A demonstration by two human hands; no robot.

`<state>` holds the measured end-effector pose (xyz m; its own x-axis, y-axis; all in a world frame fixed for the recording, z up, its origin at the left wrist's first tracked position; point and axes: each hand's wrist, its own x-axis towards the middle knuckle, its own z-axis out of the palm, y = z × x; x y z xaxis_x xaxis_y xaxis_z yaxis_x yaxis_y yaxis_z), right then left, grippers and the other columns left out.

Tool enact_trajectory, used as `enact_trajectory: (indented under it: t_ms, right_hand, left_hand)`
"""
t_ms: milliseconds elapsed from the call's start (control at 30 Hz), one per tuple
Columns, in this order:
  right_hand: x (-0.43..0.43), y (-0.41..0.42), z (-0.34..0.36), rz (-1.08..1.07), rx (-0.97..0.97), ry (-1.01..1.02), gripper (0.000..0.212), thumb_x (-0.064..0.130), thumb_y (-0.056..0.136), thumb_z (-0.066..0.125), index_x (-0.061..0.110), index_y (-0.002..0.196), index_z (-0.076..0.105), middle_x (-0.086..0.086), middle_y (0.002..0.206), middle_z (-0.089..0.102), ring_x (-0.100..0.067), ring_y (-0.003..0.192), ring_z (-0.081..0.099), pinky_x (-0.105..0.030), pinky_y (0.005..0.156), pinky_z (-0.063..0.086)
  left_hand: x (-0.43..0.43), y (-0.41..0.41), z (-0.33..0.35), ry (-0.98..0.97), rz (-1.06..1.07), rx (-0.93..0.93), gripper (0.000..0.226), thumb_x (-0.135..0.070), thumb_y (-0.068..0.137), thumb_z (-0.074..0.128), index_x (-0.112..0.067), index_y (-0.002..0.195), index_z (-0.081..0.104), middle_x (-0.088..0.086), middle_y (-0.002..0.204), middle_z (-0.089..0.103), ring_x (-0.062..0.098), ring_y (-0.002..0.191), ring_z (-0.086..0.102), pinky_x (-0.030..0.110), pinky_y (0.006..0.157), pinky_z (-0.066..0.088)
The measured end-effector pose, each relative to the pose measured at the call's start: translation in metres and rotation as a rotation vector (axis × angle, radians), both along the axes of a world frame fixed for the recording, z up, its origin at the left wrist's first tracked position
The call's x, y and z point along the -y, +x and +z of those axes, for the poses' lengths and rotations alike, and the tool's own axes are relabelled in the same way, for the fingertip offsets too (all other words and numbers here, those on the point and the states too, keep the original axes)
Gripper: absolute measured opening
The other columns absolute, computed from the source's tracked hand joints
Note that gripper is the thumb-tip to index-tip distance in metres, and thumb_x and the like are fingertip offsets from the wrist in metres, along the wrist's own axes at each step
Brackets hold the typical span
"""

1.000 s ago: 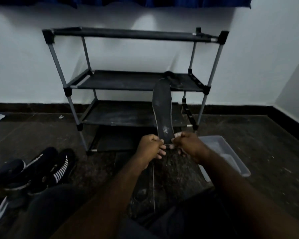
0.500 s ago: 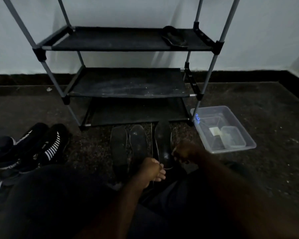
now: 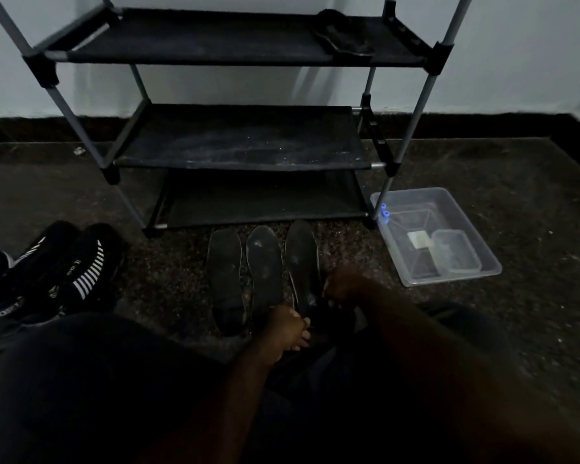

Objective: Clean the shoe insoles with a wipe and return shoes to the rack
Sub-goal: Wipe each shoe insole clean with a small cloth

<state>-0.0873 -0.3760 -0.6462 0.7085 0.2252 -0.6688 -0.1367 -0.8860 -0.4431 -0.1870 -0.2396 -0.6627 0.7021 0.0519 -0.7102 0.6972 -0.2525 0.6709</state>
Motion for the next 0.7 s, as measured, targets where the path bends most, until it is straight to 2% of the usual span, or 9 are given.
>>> enact_trajectory:
  t_ms: [67, 100, 167, 233, 333, 400, 467, 567, 700]
  right_hand:
    - [-0.003, 0.002, -0.005, 0.049, -0.006, -0.038, 0.011, 0.005, 0.093, 0.062, 0.002, 0.101, 0.067, -0.008, 0.079, 0.064, -0.012, 0.053, 0.054, -0.016, 0.042, 0.045]
    - [-0.004, 0.002, -0.007, 0.067, 0.009, -0.035, 0.005, 0.005, 0.093, 0.062, 0.004, 0.092, 0.066, -0.007, 0.076, 0.062, -0.012, 0.053, 0.054, -0.016, 0.041, 0.045]
    - [-0.005, 0.001, -0.007, 0.085, 0.051, -0.043, 0.016, 0.007, 0.092, 0.063, 0.011, 0.077, 0.060, -0.007, 0.073, 0.063, -0.013, 0.054, 0.055, -0.016, 0.042, 0.045]
    - [-0.006, -0.001, -0.005, 0.139, 0.080, -0.058, 0.004, 0.009, 0.089, 0.067, 0.006, 0.093, 0.067, -0.015, 0.094, 0.071, -0.018, 0.065, 0.062, -0.021, 0.056, 0.051]
    - [-0.002, 0.000, 0.001, 0.193, 0.108, -0.044, 0.029, 0.010, 0.090, 0.065, 0.002, 0.118, 0.063, -0.016, 0.118, 0.066, -0.022, 0.084, 0.063, -0.020, 0.068, 0.052]
    - [0.002, 0.004, 0.018, 0.104, 0.200, 0.027, 0.015, 0.009, 0.094, 0.058, 0.005, 0.104, 0.067, -0.014, 0.107, 0.069, -0.013, 0.069, 0.059, -0.014, 0.061, 0.052]
    - [0.006, 0.017, 0.042, -0.062, 0.389, 0.166, 0.020, 0.008, 0.094, 0.055, 0.004, 0.083, 0.070, -0.006, 0.081, 0.071, 0.001, 0.050, 0.054, -0.010, 0.056, 0.047]
    - [0.013, 0.041, 0.095, -0.312, 0.587, 0.459, 0.033, 0.011, 0.091, 0.064, 0.010, 0.058, 0.068, 0.007, 0.048, 0.060, 0.004, 0.038, 0.050, -0.022, 0.054, 0.043]
    - [0.020, 0.073, 0.198, -0.545, 0.751, 0.814, 0.034, 0.029, 0.094, 0.066, 0.008, 0.067, 0.062, 0.005, 0.044, 0.056, -0.004, 0.035, 0.046, -0.018, 0.040, 0.033]
  left_hand:
    - [-0.003, -0.001, -0.002, 0.012, 0.005, 0.006, 0.011, -0.018, 0.100, 0.050, -0.008, 0.103, 0.048, 0.007, 0.074, 0.063, 0.015, 0.053, 0.059, 0.016, 0.040, 0.041]
    - [-0.004, 0.000, -0.002, 0.021, 0.008, 0.009, 0.013, -0.019, 0.100, 0.049, -0.007, 0.104, 0.048, 0.007, 0.074, 0.063, 0.015, 0.052, 0.059, 0.016, 0.039, 0.040]
    - [-0.007, 0.000, -0.001, 0.047, 0.008, 0.011, 0.019, -0.021, 0.100, 0.048, -0.005, 0.110, 0.049, 0.007, 0.074, 0.063, 0.014, 0.049, 0.058, 0.016, 0.038, 0.038]
    - [-0.009, 0.000, 0.002, 0.081, 0.001, 0.009, 0.024, -0.023, 0.101, 0.047, -0.002, 0.112, 0.050, 0.008, 0.072, 0.064, 0.013, 0.044, 0.057, 0.016, 0.035, 0.035]
    - [-0.014, 0.001, 0.013, 0.200, -0.062, 0.019, 0.028, -0.026, 0.099, 0.049, 0.001, 0.094, 0.057, 0.012, 0.071, 0.069, 0.017, 0.042, 0.060, 0.016, 0.034, 0.033]
    - [-0.018, 0.008, 0.027, 0.312, -0.145, 0.046, 0.030, -0.029, 0.097, 0.051, -0.003, 0.083, 0.057, 0.014, 0.073, 0.073, 0.020, 0.045, 0.063, 0.017, 0.037, 0.036]
    - [-0.019, 0.027, 0.051, 0.317, -0.184, 0.129, 0.029, -0.030, 0.097, 0.052, -0.002, 0.088, 0.057, 0.014, 0.074, 0.073, 0.018, 0.044, 0.064, 0.017, 0.038, 0.038]
    - [-0.009, 0.070, 0.111, 0.186, -0.154, 0.340, 0.031, -0.028, 0.101, 0.048, 0.001, 0.097, 0.058, 0.012, 0.074, 0.066, 0.010, 0.036, 0.057, 0.016, 0.034, 0.036]
    - [0.012, 0.132, 0.211, -0.030, 0.025, 0.648, 0.025, -0.030, 0.101, 0.048, -0.009, 0.089, 0.055, 0.011, 0.076, 0.063, 0.012, 0.042, 0.058, 0.016, 0.036, 0.040]
